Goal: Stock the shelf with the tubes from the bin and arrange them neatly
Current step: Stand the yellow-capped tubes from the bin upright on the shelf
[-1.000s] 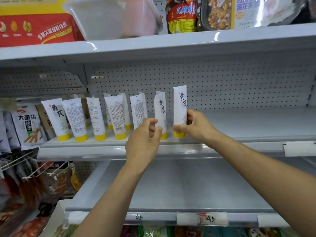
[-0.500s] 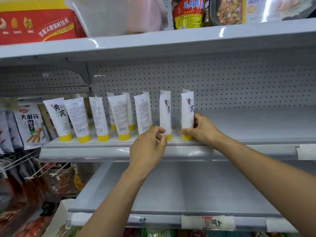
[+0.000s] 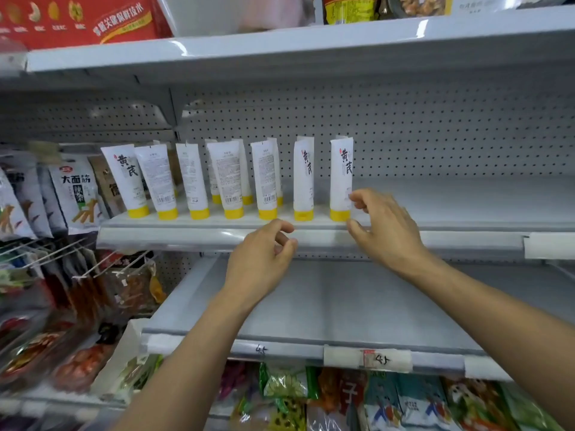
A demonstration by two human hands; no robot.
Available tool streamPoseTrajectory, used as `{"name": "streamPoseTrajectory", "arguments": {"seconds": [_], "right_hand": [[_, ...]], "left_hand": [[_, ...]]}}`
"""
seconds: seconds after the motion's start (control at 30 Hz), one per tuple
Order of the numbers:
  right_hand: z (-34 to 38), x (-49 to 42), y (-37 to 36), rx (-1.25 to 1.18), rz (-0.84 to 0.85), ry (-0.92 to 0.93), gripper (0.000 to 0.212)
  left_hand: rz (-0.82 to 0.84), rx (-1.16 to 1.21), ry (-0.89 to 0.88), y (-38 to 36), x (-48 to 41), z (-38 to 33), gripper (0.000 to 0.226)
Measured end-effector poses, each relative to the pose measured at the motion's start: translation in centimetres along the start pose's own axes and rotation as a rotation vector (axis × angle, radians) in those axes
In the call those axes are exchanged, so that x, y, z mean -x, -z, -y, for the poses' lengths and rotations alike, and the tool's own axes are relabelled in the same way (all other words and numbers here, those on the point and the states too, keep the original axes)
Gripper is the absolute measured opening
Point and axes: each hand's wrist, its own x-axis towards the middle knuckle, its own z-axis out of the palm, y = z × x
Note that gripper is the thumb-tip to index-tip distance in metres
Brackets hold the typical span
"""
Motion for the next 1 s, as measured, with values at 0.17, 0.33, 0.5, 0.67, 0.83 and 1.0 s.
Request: {"name": "streamPoseTrajectory", "arguments": {"seconds": [0.17,0.33,0.5,0.67,0.83,1.0], "right_hand": [[2.6,5.3,-1.7,-0.016,0.076,0.178,0.034],[5.7,9.6,-5.8,-0.064,0.267,0.245,0.033],[9.9,12.3,-11.4,-0.091,0.448,0.320,0.028],[16.0,13.7,-19.4,-0.138,0.648,0.384,0.027],[21.0,15.6,-30.7,-0.160,0.930,0.322,0.025],[22.3,19.3,-42.7,-0.141,1.185,0.233,0.019]], "left_hand": [[0.058,-0.039,0.054,0.5,4.8,1.5,0.020],[0.129,-0.056,0.174,1.7,10.2,4.9,0.021],[0.124,-0.043,0.400,5.1,15.7,12.3,0.014],[0.224,-0.006,0.602,6.7,21.1,21.0,0.015],[0.205,0.147,0.852,6.7,24.5,31.7,0.017],[0.288,0.158,1.054,4.2,28.4,43.6,0.003]]}}
